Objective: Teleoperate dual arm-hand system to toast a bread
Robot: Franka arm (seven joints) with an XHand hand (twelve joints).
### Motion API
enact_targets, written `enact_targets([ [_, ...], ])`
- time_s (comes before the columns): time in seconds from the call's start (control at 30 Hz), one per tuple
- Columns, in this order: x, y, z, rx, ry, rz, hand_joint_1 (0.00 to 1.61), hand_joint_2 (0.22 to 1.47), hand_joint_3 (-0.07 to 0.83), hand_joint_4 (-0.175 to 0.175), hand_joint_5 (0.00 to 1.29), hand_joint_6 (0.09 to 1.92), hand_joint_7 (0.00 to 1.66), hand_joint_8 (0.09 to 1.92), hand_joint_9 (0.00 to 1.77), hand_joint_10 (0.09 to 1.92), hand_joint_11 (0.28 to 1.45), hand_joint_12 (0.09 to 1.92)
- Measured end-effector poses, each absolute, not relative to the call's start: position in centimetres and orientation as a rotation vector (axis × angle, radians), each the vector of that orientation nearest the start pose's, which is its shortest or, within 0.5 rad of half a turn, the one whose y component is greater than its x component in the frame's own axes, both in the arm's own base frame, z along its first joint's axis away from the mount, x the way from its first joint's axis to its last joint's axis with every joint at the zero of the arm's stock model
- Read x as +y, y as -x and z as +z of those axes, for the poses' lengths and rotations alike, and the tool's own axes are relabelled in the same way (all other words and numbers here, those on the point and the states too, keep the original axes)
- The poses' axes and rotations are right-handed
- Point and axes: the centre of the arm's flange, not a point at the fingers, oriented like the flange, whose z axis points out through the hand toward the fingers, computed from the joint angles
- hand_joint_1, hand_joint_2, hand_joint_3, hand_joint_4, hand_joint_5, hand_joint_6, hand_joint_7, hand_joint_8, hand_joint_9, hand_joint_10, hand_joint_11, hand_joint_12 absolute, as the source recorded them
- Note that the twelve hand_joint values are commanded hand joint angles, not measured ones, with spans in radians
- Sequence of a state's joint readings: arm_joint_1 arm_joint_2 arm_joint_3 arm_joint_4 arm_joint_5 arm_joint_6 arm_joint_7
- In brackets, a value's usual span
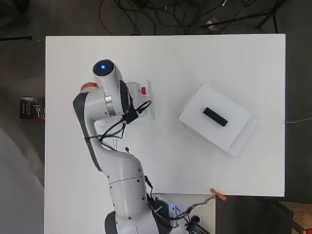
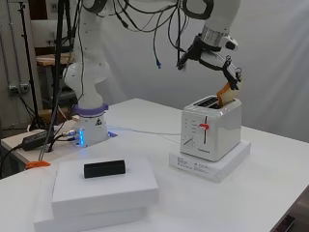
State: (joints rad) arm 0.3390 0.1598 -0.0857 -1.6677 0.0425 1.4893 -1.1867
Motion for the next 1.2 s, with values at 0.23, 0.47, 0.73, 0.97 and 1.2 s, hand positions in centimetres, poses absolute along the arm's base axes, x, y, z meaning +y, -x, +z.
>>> enact_targets([
  [0.23,7.9,-53.1,44.1,-1.759,2.344,0.403,0.0,1.08,0.003,-0.027,0.34,0.09,0.49,0.09,0.58,0.09,0.46,0.09],
  [0.47,7.6,-54.3,45.8,-1.761,2.337,0.26,0.0,1.08,0.005,-0.05,0.33,0.09,0.44,0.09,0.52,0.09,0.41,0.09],
  [0.73,11.2,-55.1,48.1,-1.865,2.251,0.107,0.0,1.1,0.007,-0.062,0.33,0.09,0.36,0.09,0.42,0.09,0.36,0.09],
  [0.97,10.6,-56.7,49.0,-1.675,2.449,0.123,0.0,1.01,-0.007,-0.02,0.37,0.09,0.55,0.09,0.73,0.09,0.58,0.09],
  [1.2,13.7,-62.1,47.5,-1.717,2.466,0.381,0.0,1.0,-0.004,0.012,0.42,0.09,0.59,0.09,0.79,0.09,0.61,0.09],
])
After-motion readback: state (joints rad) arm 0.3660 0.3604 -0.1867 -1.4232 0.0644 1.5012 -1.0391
